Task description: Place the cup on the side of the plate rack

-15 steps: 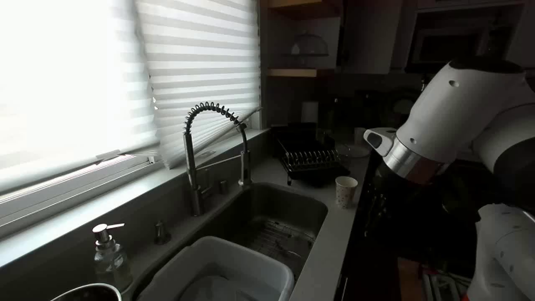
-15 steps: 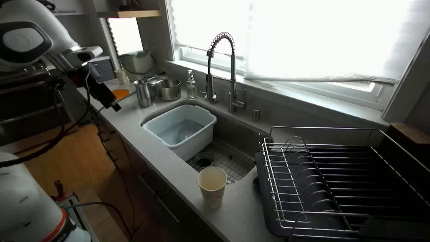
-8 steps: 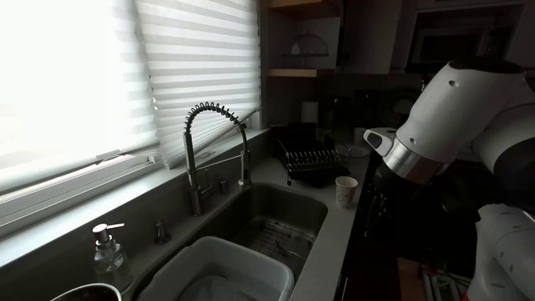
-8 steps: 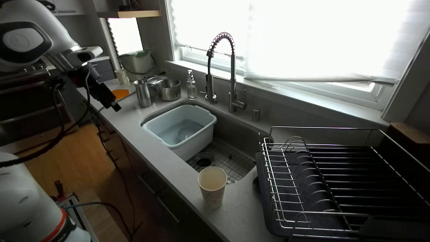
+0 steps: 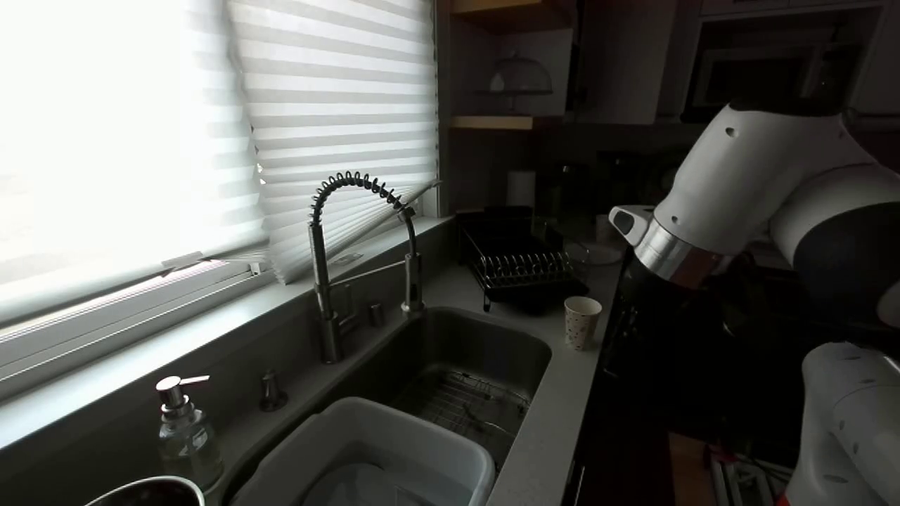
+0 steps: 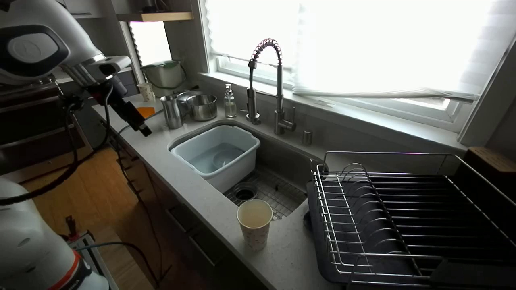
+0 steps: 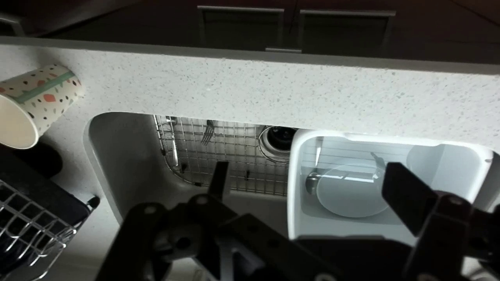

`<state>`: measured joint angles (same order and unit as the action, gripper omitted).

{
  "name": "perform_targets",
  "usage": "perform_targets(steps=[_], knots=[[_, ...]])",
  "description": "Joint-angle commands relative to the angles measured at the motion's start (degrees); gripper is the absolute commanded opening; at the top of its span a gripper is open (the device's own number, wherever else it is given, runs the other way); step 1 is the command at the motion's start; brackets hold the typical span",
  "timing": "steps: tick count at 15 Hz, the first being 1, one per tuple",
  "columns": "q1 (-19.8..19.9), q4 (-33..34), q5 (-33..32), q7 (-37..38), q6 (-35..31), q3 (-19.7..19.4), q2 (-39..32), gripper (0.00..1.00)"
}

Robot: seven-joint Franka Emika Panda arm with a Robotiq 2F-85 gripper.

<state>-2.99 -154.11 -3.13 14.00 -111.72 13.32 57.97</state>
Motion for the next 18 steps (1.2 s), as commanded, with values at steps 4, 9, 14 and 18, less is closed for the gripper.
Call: perform_targets(steps=[4,9,14,18], knots=[[3.9,-3.9,-3.0,-7.4,-8.9,-10.1,2.2,1.0],[5.3,-3.0,-3.5,-10.9,-11.1,-13.5,2.2,1.0],[5.3,-3.0,-3.5,-10.9,-11.1,-13.4,2.2,1.0],[8.5,-2.0,-6.0,-11.9,-9.3,-14.8,-0.2,1.0]])
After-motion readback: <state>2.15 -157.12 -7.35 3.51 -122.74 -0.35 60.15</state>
